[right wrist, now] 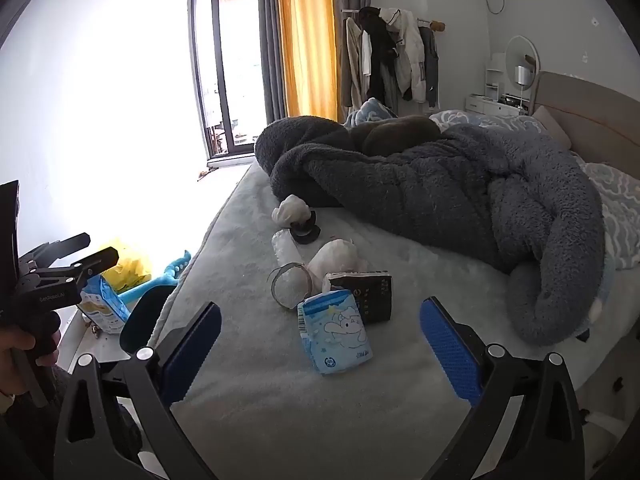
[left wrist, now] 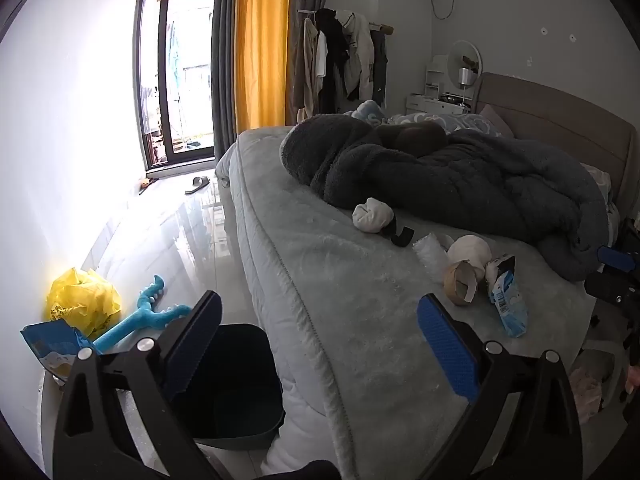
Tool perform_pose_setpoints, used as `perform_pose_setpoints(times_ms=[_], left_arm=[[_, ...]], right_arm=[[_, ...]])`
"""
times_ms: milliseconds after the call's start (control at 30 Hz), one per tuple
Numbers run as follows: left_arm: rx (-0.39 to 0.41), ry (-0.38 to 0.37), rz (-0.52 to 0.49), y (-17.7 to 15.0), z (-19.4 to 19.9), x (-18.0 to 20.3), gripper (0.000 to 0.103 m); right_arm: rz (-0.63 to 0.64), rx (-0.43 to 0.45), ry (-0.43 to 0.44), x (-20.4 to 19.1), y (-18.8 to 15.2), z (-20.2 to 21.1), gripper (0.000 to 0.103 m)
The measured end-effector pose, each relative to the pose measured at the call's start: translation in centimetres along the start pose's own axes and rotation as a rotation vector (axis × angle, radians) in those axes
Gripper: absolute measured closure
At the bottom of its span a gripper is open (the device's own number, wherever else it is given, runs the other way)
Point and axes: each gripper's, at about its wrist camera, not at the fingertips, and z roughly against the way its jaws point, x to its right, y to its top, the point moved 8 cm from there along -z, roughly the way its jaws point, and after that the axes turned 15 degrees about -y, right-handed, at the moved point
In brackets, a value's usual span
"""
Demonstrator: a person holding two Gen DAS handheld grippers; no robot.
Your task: Collect trash
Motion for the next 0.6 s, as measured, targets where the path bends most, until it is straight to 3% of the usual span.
perform_pose_setpoints(times_ms=[600], left_arm=[[0.0, 0.006, -0.009, 0.02, 0.01, -0.01, 0.003]], right_arm=[[-0.007, -0.009, 0.013, -0.14, -0.07, -0.11, 0.002]])
